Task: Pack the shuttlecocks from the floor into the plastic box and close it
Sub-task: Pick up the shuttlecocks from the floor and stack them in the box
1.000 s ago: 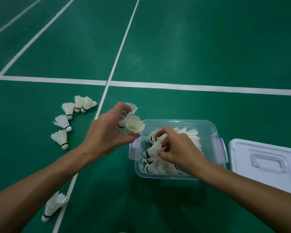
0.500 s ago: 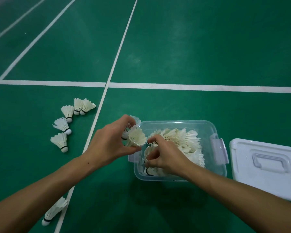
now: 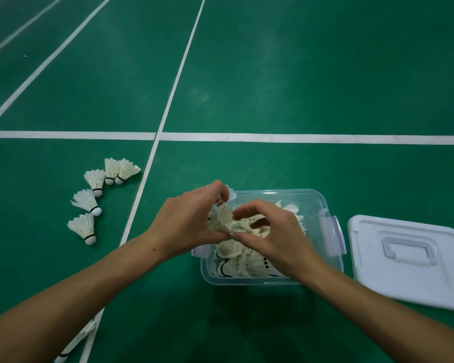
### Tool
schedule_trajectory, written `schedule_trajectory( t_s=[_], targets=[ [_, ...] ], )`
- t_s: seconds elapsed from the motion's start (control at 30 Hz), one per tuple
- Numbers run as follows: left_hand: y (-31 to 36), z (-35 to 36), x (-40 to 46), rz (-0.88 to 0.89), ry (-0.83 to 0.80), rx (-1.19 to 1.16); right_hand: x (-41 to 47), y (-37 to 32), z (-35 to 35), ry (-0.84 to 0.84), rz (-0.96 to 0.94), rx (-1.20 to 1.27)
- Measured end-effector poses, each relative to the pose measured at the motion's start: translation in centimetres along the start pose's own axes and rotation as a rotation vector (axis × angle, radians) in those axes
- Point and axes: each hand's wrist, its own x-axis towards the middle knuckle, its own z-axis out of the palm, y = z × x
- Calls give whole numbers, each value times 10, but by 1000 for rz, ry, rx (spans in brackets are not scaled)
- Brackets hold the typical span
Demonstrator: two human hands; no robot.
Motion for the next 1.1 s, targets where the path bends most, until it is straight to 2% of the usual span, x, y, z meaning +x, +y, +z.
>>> schedule_trajectory(
  t_s=[0.2, 0.37, 0.63, 0.87, 1.1],
  targets=[
    [4, 0, 4, 11, -81, -81, -9, 11, 6, 63, -84, -66],
    [-14, -7, 2, -17, -89, -94, -25, 22, 4, 117, -6, -142],
    [-25, 0, -9, -37, -100, -148, -17, 19, 19, -69, 22, -372],
    [-26, 9, -8, -66, 9, -254, 0, 18, 16, -178, 93, -414],
    [-32, 21, -7, 18, 31, -249, 5, 17, 18, -247, 116, -365]
  ],
)
